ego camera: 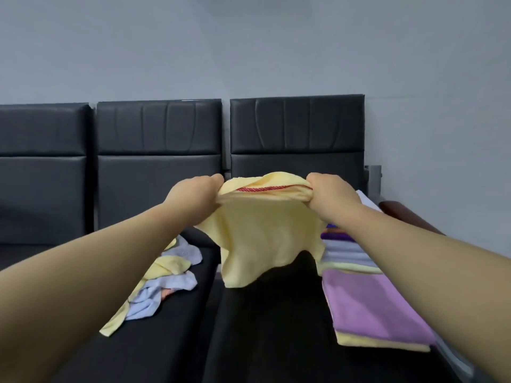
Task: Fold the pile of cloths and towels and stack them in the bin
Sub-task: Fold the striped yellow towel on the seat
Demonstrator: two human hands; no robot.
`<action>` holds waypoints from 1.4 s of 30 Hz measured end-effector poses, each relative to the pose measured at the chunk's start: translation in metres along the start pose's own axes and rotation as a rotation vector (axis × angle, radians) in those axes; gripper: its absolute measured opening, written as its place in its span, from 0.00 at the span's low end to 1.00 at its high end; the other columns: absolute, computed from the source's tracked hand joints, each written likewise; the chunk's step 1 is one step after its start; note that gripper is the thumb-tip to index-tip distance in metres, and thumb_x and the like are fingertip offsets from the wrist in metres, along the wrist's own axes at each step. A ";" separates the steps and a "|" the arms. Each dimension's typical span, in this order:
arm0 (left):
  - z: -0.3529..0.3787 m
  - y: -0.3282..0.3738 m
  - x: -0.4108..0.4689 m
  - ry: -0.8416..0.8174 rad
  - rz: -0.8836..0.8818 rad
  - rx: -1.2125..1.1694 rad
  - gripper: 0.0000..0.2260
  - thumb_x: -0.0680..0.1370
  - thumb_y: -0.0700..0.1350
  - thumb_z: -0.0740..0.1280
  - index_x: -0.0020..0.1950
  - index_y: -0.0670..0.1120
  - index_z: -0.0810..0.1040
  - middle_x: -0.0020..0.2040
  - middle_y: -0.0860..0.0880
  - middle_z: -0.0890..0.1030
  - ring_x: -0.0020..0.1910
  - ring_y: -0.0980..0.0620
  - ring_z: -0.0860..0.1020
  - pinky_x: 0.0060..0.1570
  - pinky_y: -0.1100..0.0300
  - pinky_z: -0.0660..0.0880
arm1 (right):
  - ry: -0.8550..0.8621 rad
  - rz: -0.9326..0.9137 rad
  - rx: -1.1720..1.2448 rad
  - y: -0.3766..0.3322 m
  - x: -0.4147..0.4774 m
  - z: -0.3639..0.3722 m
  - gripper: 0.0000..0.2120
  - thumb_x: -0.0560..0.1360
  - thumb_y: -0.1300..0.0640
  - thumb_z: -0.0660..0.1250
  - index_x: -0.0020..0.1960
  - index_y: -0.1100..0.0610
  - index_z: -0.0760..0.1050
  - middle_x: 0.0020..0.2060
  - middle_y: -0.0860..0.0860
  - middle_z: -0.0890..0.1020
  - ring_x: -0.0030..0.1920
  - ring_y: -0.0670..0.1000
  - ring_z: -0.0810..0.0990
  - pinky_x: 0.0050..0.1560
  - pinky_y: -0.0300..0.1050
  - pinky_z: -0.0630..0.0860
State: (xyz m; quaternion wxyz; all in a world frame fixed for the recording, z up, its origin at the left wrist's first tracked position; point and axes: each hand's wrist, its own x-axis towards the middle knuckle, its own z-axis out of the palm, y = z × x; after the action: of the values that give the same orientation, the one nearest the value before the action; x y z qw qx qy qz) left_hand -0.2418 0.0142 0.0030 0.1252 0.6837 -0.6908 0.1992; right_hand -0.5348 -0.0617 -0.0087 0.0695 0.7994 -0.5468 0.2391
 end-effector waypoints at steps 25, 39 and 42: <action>0.158 0.023 -0.134 -1.147 -0.113 -0.748 0.10 0.72 0.42 0.77 0.51 0.50 0.82 0.45 0.56 0.86 0.49 0.55 0.84 0.46 0.61 0.77 | -1.052 0.035 0.163 -0.003 -0.154 0.137 0.10 0.71 0.50 0.74 0.50 0.52 0.79 0.48 0.52 0.85 0.49 0.55 0.84 0.50 0.51 0.81; 0.160 0.007 -0.133 -0.946 -0.288 -0.705 0.21 0.76 0.66 0.68 0.53 0.50 0.83 0.50 0.52 0.85 0.49 0.52 0.84 0.46 0.58 0.81 | -0.949 0.346 0.430 -0.006 -0.135 0.129 0.19 0.76 0.35 0.72 0.52 0.50 0.82 0.49 0.48 0.86 0.50 0.50 0.84 0.51 0.46 0.80; 0.168 0.010 -0.129 -0.827 -0.270 -0.656 0.18 0.74 0.68 0.69 0.53 0.56 0.82 0.51 0.55 0.83 0.49 0.55 0.82 0.46 0.58 0.81 | -0.834 0.310 0.393 -0.006 -0.132 0.136 0.09 0.77 0.49 0.76 0.53 0.48 0.79 0.52 0.47 0.81 0.50 0.47 0.81 0.44 0.42 0.76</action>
State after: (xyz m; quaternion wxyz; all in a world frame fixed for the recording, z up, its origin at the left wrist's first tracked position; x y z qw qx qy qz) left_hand -0.2303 0.0544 -0.2054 0.0741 0.7127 -0.6144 -0.3302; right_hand -0.5255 0.0009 -0.1879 -0.3443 0.7343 -0.5850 0.0044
